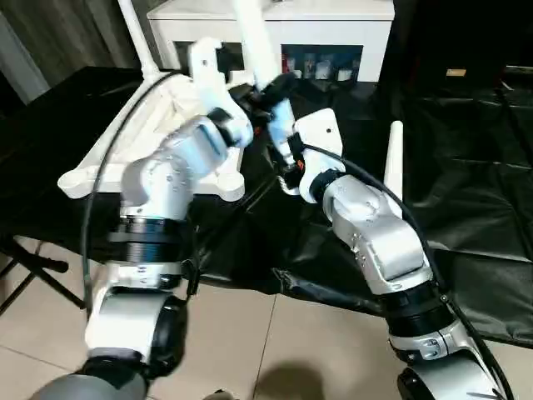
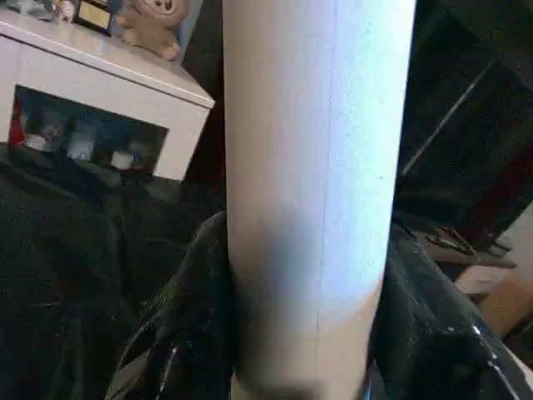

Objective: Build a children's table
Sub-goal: Pick table leg

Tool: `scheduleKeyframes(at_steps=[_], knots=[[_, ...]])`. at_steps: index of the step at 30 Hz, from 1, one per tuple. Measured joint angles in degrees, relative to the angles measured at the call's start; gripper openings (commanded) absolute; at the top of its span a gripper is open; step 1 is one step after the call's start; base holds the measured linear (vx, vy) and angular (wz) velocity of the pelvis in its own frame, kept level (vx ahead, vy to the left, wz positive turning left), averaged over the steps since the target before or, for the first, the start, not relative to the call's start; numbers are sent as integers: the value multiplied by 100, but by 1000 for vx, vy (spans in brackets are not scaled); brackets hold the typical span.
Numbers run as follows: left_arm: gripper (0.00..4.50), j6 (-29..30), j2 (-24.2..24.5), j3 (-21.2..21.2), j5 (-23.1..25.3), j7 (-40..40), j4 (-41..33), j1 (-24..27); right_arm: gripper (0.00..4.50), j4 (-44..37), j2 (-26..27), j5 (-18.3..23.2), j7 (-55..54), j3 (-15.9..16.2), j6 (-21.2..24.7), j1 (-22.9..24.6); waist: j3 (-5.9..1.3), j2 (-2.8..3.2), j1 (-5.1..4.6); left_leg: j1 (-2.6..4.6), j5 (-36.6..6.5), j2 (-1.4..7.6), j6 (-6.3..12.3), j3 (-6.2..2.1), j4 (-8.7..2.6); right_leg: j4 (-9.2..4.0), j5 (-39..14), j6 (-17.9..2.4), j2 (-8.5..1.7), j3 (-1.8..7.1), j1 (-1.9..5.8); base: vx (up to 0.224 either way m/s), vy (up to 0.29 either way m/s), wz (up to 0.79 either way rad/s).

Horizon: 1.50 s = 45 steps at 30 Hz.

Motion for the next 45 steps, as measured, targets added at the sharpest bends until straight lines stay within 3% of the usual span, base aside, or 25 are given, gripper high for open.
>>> scheduleKeyframes(at_steps=[4, 11, 18, 20, 25, 26, 30, 31, 32, 36, 39, 45], knots=[[188, 520, 483, -209, -286, -829, -292, 137, 308, -256, -651, 652, 1188, -75, 570, -28, 0, 0, 45, -1, -2, -2, 4, 0, 1, -1, 0, 0, -3, 0, 0, 0, 0, 0], [187, 1337, 986, -442, -979, -2197, -813, 266, 308, -819, -1524, 1558, 2824, 27, 1286, -32, 0, 0, 25, 1, -1, -1, 5, 3, 2, 4, -1, -3, -4, 0, -2, 0, 0, 0], [187, 1566, 1201, -448, -1184, -2828, -930, 388, 308, -926, -1679, 1875, 3315, 86, 1621, -44, -1, 1, 28, 3, 8, 0, 22, 4, 2, 6, 13, -16, -3, 0, -2, 0, 0, 0], [187, 1581, 1236, -475, -1197, -2934, -949, 391, 275, -935, -1698, 1958, 3367, 91, 1684, -44, -1, 1, 36, 1, 12, 0, 28, 4, 2, 6, 17, -18, -4, 0, -2, 0, 0, 0], [187, 1558, 1294, -483, -1197, -3042, -1094, 404, 258, -1032, -1700, 2056, 3392, 99, 1741, -44, -1, 1, 39, 0, 13, 1, 29, 5, 2, 6, 17, -18, -4, -1, -1, 0, 0, 0], [187, 1535, 1294, -483, -1197, -3042, -1094, 417, 237, -1032, -1698, 2055, 3390, 100, 1741, -44, -1, 1, 37, 0, 14, 1, 28, 5, 2, 6, 17, -18, -4, 0, -1, 0, 0, 0], [187, 1237, 1215, -505, -1017, -2949, -1075, 444, 213, -931, -1568, 1901, 3111, 98, 1627, -65, -1, 1, 30, 0, 15, 1, 27, 5, 2, 6, 17, -18, -4, -1, -1, 0, 0, 0], [243, 1174, 1145, -505, -943, -2858, -1025, 431, 203, -873, -1520, 1824, 3016, 99, 1600, -78, -1, 1, 27, 0, 16, 0, 25, 5, 2, 6, 18, -17, -4, -1, -1, 0, 0, 0], [257, 1137, 1101, -505, -912, -2771, -959, 428, 202, -818, -1492, 1763, 2915, 105, 1588, -89, -1, 1, 27, -1, 17, 0, 23, 5, 2, 6, 19, -17, -4, -1, -1, 0, 0, 0], [287, 806, 930, -477, -521, -2069, -617, 315, 195, -485, -1394, 1091, 2050, 115, 1315, -109, -1, 0, 26, -4, 31, 0, 18, 6, 2, 5, 21, -15, -5, -1, 0, 0, 0, 0], [316, 319, 511, -534, -20, -1279, -546, 213, 193, -263, -1079, 479, 1223, 161, 977, -68, 0, -4, 21, -9, 32, 0, 14, 5, 2, 3, 21, -13, -6, -1, -4, 0, 0, 0], [336, -223, 170, -535, 289, -831, -381, 161, 193, -228, -759, -108, 494, 496, 575, 71, 0, -5, 10, -13, 30, 0, 18, 7, 1, -3, 19, -11, -4, -1, -11, 0, 0, 0]])
